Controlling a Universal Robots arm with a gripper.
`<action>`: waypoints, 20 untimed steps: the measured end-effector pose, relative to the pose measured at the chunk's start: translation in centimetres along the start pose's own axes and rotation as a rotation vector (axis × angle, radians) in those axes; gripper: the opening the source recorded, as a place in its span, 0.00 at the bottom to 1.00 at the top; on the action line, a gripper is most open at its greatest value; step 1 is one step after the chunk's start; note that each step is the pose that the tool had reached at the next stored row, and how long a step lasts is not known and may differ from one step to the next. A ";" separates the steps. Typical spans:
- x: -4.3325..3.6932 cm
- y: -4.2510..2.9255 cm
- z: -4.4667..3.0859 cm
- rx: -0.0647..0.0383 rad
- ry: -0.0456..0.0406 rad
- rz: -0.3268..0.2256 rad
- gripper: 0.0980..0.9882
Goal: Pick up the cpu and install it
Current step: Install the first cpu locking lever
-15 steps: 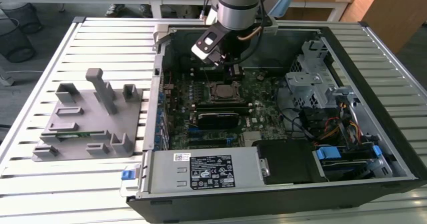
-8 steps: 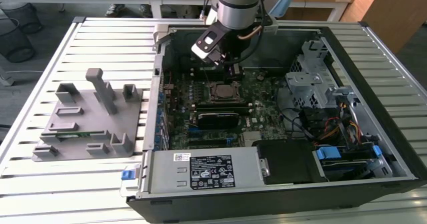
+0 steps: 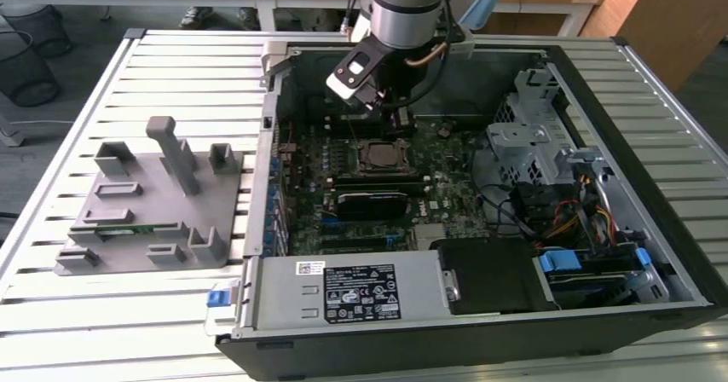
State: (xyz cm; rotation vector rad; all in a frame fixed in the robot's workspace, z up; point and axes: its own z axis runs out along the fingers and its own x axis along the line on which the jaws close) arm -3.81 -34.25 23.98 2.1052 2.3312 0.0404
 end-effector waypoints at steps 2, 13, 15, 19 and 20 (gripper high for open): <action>0.00 0.00 -0.03 0.000 0.0000 0.000 0.01; 0.02 0.02 -1.33 0.000 -0.0001 0.000 0.01; 0.03 0.03 -1.52 0.000 0.0000 0.000 0.01; 0.03 0.04 -1.92 0.000 0.0000 0.000 0.01; 0.03 0.04 -2.04 0.000 -0.0001 0.000 0.01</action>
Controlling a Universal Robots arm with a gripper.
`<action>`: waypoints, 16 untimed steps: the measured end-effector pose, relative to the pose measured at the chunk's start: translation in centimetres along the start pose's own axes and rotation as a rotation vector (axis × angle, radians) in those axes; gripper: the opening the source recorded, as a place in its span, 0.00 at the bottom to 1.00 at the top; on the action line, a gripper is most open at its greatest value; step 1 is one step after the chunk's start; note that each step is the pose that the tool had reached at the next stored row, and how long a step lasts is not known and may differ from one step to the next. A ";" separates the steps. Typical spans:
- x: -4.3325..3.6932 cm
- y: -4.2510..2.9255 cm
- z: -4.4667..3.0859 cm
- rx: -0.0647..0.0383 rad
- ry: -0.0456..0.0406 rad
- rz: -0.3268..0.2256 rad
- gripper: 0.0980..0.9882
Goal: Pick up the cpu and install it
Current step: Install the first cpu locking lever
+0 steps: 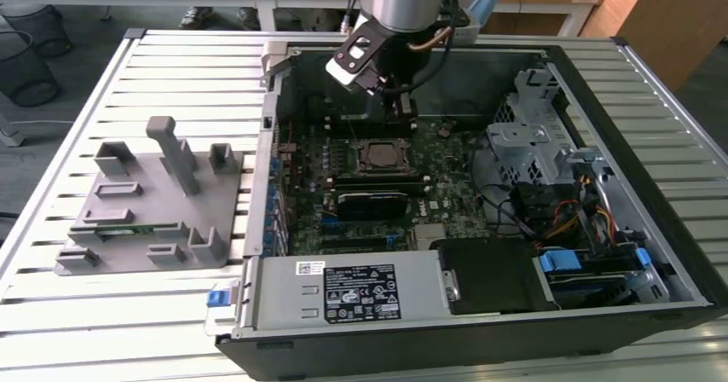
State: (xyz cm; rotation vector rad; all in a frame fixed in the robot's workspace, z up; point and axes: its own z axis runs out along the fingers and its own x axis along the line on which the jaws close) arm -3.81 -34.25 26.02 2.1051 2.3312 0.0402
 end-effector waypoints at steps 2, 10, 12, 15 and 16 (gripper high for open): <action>0.00 0.01 -0.20 0.000 0.0000 0.000 0.01; 0.02 0.02 -0.98 0.000 -0.0016 0.000 0.01; 0.03 0.02 -1.06 0.000 -0.0015 0.000 0.01; 0.03 0.02 -1.06 0.000 -0.0012 -0.016 0.01; 0.03 0.02 -1.07 0.001 -0.0010 -0.033 0.01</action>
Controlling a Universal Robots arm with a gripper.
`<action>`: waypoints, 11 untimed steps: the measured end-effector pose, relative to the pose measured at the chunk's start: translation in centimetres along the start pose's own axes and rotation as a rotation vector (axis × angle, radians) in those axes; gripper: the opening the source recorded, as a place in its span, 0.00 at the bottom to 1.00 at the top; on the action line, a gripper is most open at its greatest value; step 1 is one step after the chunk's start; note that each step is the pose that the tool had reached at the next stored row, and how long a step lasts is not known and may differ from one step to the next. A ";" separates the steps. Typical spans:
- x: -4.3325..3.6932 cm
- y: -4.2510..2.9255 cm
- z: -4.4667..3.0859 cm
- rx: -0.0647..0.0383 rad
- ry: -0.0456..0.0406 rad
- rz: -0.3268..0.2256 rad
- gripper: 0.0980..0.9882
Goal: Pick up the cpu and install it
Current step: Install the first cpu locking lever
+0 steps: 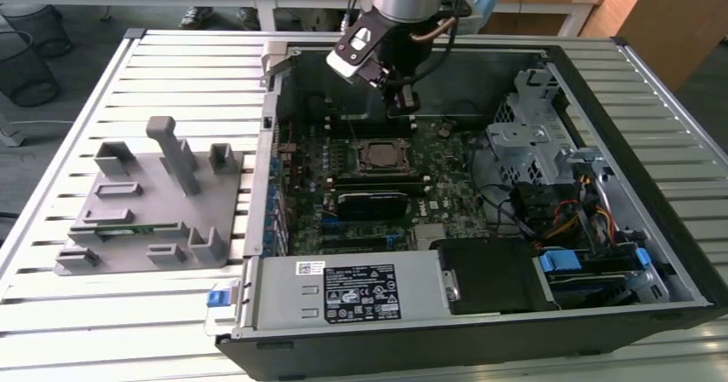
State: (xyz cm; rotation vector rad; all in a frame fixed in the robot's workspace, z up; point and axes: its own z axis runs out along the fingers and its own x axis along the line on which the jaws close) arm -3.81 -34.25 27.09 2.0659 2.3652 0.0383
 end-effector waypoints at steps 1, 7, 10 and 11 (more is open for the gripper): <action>0.00 0.00 0.00 0.000 0.0003 -0.018 0.01; 0.00 0.00 0.02 0.002 0.0024 -0.128 0.01; 0.00 0.00 0.02 0.003 0.0034 -0.182 0.01; 0.00 0.00 0.02 0.003 0.0038 -0.199 0.01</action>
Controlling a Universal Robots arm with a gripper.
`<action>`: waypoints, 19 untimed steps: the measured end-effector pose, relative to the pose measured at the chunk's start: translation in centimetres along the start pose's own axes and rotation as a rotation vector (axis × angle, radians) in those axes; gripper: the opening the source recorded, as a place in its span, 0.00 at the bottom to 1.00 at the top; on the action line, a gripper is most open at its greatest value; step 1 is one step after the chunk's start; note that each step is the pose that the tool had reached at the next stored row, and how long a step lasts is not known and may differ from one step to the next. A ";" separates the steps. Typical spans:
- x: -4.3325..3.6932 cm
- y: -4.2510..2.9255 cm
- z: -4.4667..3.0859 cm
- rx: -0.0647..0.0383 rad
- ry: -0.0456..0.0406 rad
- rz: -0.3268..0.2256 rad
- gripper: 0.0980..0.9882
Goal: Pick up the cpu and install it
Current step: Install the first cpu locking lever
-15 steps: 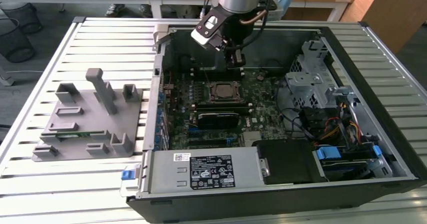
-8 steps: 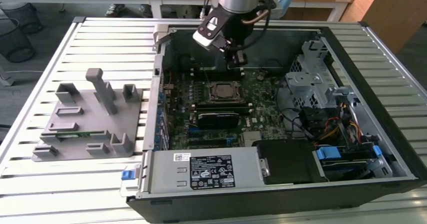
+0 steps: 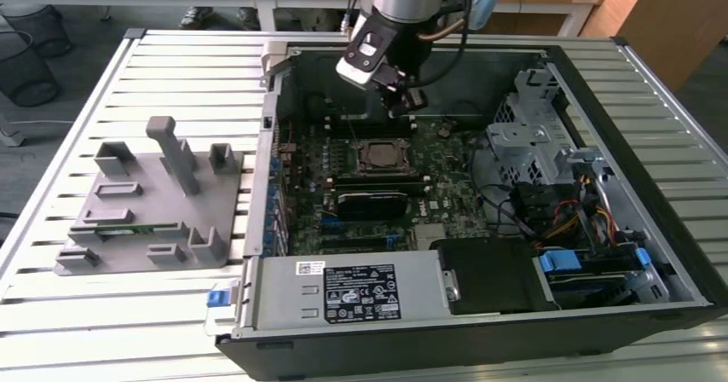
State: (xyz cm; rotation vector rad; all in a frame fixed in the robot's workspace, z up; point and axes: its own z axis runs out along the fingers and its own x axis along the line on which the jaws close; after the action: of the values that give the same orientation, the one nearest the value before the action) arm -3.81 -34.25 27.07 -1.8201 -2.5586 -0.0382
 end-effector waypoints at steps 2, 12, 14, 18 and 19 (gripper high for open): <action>0.00 0.00 0.00 0.000 0.0007 -0.034 0.01; 0.00 0.00 0.00 0.002 0.0022 -0.115 0.01; 0.00 0.00 0.00 0.002 0.0027 -0.142 0.01; 0.00 0.00 0.00 0.003 0.0035 -0.182 0.01; 0.00 0.00 0.00 0.003 0.0036 -0.190 0.01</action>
State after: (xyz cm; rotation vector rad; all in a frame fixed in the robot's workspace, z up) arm -3.81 -34.25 27.07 -1.5676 -2.7180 -0.0379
